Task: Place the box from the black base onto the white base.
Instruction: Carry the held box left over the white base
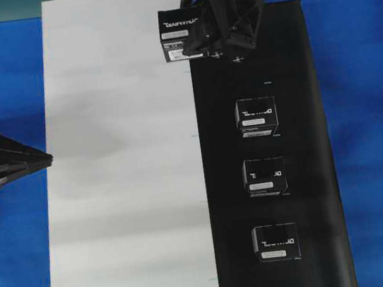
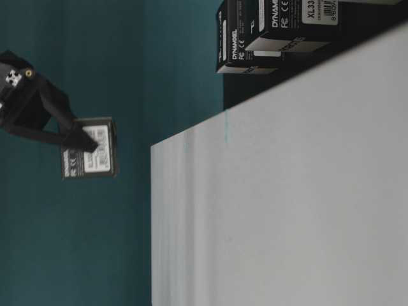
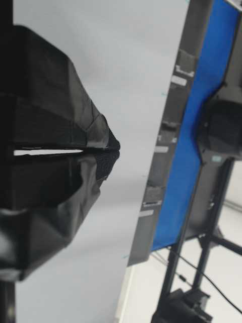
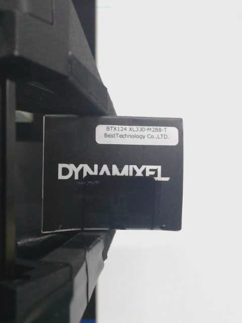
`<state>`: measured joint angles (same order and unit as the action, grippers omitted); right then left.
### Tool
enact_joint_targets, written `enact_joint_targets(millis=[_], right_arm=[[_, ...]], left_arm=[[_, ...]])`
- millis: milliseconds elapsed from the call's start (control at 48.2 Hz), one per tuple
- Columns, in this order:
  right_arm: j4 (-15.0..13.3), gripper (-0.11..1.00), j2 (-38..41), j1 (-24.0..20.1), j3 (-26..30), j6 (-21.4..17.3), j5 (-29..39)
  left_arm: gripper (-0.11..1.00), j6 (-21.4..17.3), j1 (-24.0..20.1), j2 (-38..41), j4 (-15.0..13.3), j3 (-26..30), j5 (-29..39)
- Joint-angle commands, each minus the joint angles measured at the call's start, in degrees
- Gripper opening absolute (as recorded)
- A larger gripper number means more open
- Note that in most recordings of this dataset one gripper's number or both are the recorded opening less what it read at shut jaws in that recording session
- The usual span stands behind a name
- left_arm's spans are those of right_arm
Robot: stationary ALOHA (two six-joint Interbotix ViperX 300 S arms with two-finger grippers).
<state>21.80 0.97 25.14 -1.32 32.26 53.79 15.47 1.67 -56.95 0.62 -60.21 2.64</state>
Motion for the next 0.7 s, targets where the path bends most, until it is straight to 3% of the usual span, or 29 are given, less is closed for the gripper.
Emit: enact_joint_targets(millis=[0, 684], right_arm=[[-0.18, 0.62, 0.26, -1.49, 0.79, -0.09, -2.11], [-0.18, 0.62, 3.69, -2.37, -0.26, -0.35, -6.59]], left_arm=[[0.0, -0.09, 0.18, -0.26, 0.18, 1.41, 0.0], [0.0, 1.14, 0.53, 0.09, 0.18, 1.32, 0.62]])
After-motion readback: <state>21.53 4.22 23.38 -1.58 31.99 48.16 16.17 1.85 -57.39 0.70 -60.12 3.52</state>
